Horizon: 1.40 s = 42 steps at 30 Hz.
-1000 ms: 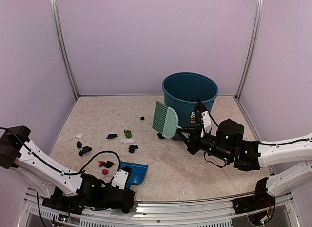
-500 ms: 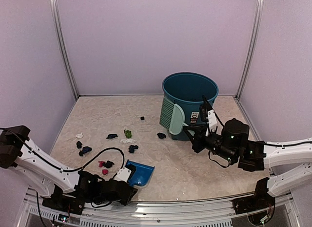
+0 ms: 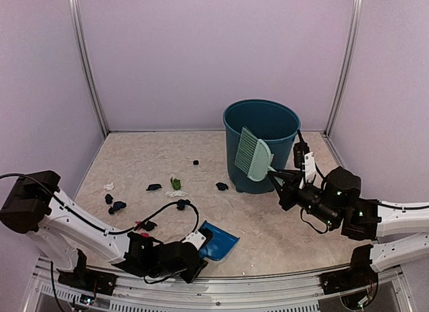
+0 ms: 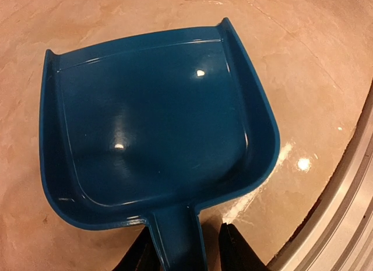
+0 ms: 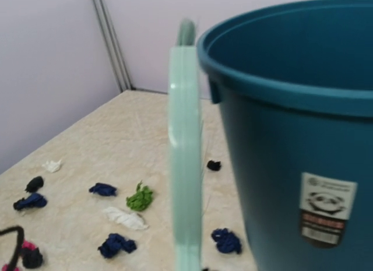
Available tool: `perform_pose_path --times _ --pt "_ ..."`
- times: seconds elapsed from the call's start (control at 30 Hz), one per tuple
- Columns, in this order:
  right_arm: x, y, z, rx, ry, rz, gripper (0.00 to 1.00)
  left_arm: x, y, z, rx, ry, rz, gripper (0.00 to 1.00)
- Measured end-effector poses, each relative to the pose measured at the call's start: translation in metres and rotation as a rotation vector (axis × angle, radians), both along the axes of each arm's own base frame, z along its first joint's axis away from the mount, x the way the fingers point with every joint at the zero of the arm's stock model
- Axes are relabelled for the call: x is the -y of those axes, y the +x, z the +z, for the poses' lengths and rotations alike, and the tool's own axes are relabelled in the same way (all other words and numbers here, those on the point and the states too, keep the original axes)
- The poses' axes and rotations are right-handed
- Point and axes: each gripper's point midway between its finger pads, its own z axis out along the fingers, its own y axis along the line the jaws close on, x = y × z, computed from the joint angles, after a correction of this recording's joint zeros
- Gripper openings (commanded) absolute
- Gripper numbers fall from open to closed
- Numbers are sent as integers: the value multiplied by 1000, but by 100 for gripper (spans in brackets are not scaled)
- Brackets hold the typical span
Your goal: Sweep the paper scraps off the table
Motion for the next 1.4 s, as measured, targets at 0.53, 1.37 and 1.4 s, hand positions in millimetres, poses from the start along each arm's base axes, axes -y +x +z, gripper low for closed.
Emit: perform_pose_path --times 0.53,1.37,1.4 --pt "51 -5 4 69 2 -116 0 52 53 17 54 7 -165 45" --pt "54 0 -4 102 -63 -119 0 -21 57 78 339 -53 29 99" --pt "53 1 -4 103 -64 -119 0 -22 56 77 339 -53 30 98"
